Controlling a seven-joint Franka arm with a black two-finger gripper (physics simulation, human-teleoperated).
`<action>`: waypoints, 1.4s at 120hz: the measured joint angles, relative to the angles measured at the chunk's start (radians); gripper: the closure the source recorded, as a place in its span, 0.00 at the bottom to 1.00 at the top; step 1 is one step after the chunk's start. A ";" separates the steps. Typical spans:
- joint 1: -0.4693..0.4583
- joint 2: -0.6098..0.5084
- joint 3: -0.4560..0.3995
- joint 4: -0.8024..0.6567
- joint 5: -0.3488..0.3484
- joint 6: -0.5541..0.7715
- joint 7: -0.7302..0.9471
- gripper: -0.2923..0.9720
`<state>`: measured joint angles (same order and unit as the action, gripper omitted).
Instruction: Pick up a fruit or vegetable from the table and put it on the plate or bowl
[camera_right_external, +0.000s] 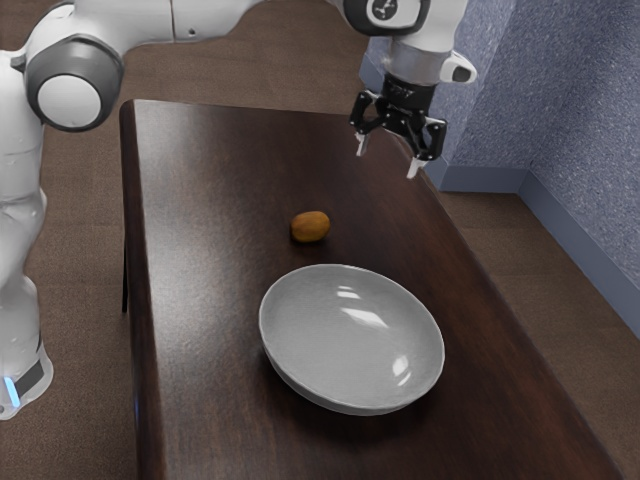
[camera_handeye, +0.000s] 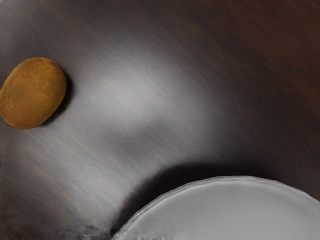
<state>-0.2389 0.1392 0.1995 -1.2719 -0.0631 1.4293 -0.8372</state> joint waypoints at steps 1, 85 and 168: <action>0.002 0.000 0.000 0.000 -0.001 -0.002 -0.022 0.23; -0.058 -0.431 0.023 -0.705 0.051 0.217 -0.499 0.24; -0.014 -0.468 0.188 -0.932 0.247 0.614 0.282 0.23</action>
<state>-0.2525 -0.3287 0.3870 -2.2037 0.1838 2.0437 -0.5549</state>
